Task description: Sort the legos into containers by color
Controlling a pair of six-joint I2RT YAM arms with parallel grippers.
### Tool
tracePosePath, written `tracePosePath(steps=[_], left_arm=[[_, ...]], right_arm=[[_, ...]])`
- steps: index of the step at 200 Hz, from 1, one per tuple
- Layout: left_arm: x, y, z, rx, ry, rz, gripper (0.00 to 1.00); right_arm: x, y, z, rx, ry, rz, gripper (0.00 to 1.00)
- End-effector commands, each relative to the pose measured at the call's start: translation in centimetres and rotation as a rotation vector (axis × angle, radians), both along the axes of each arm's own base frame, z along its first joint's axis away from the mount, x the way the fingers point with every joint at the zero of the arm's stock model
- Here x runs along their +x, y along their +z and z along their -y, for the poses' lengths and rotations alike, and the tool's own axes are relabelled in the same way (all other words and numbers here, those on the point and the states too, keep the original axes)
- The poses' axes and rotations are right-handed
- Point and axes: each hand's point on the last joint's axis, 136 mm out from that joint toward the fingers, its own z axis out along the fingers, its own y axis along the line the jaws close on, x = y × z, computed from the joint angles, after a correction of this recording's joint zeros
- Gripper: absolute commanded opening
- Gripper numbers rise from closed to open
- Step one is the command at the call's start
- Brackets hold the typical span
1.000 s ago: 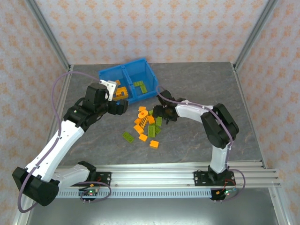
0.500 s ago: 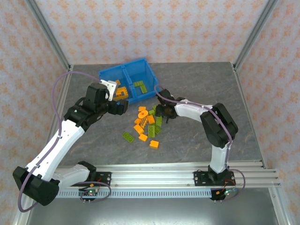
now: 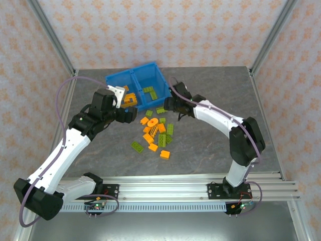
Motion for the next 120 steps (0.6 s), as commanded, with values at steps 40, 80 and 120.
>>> tracePosePath(steps=[40, 80, 120], left_arm=[[0.0, 0.9, -1.1, 0.035, 0.03, 0.048, 1.0], [-0.1, 0.9, -1.0, 0.034, 0.026, 0.043, 1.0], [-0.1, 0.9, -1.0, 0.034, 0.027, 0.043, 1.0]], right_arm=[[3.3, -4.6, -3.5, -0.05, 0.121, -0.023, 0.92], [2.8, -8.0, -5.8, 0.014, 0.161, -0.113, 0.94], [1.8, -10.1, -5.6, -0.047, 0.173, -0.156, 0.95]])
